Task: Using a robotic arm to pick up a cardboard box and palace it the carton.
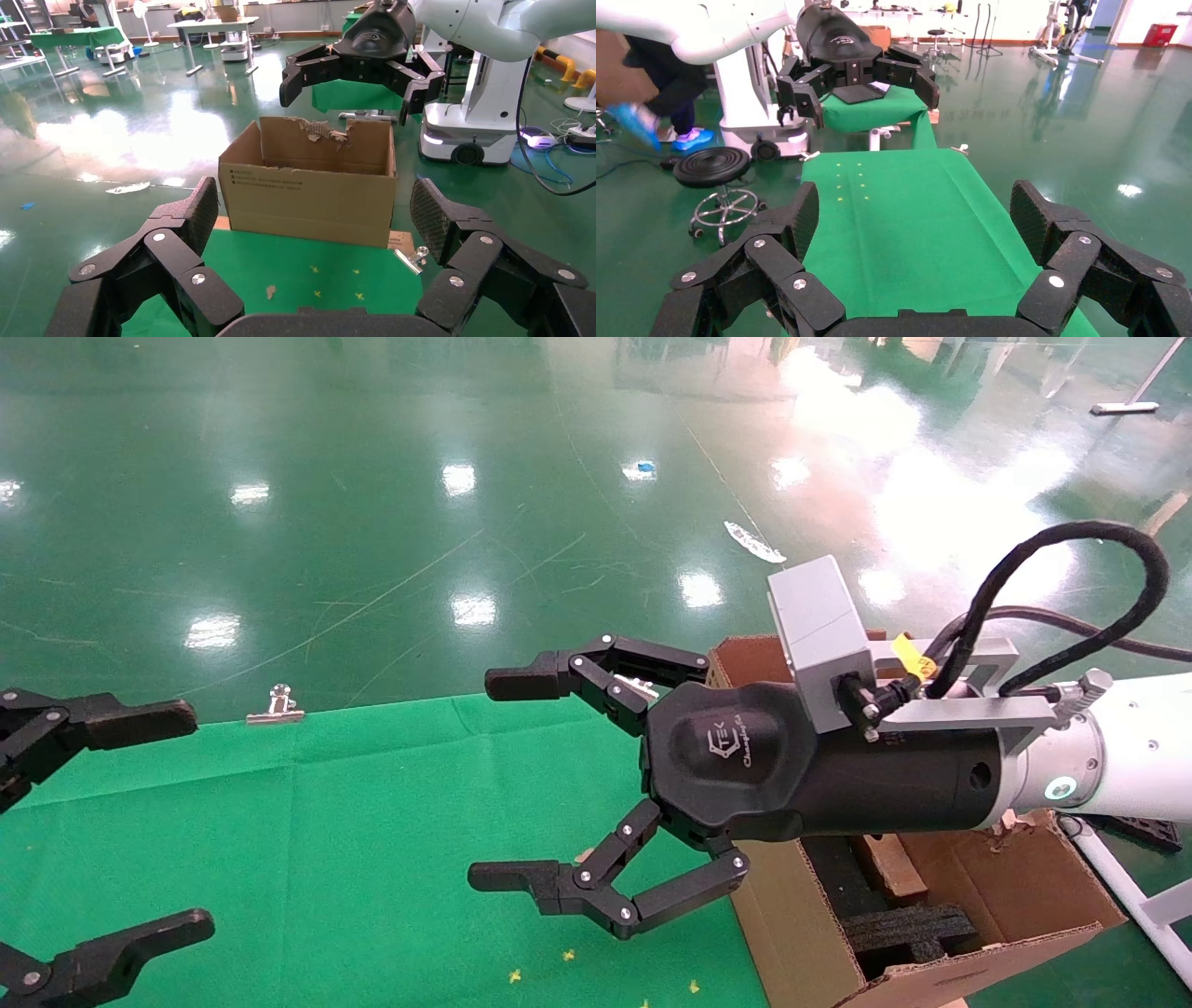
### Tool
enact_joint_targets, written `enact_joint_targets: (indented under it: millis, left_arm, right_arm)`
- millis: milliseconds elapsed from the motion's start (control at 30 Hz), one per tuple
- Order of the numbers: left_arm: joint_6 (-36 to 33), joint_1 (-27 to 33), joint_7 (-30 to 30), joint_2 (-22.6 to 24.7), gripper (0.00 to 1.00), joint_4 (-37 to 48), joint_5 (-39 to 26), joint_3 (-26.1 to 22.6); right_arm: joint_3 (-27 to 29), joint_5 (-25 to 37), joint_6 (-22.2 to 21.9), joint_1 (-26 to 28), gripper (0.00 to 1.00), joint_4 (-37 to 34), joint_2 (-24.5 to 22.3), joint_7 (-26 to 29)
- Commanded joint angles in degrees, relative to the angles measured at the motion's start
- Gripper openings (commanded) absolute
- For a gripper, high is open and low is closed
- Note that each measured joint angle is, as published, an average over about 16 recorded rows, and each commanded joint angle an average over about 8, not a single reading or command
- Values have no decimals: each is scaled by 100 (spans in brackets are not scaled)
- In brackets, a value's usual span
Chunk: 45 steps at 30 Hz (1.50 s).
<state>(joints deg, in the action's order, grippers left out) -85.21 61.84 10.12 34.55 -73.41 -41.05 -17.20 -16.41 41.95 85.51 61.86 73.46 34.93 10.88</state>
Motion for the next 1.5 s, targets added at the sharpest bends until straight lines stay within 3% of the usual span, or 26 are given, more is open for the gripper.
enact_joint_targets:
  millis: [33, 1500]
  left_arm:
    - [0, 0, 0, 0, 100, 0, 0, 0]
    - [0, 0, 0, 0, 100, 0, 0, 0]
  right_arm:
    - [-1, 0, 0, 1, 100, 0, 0, 0]
    - [-3, 0, -1, 3, 100, 0, 0, 0]
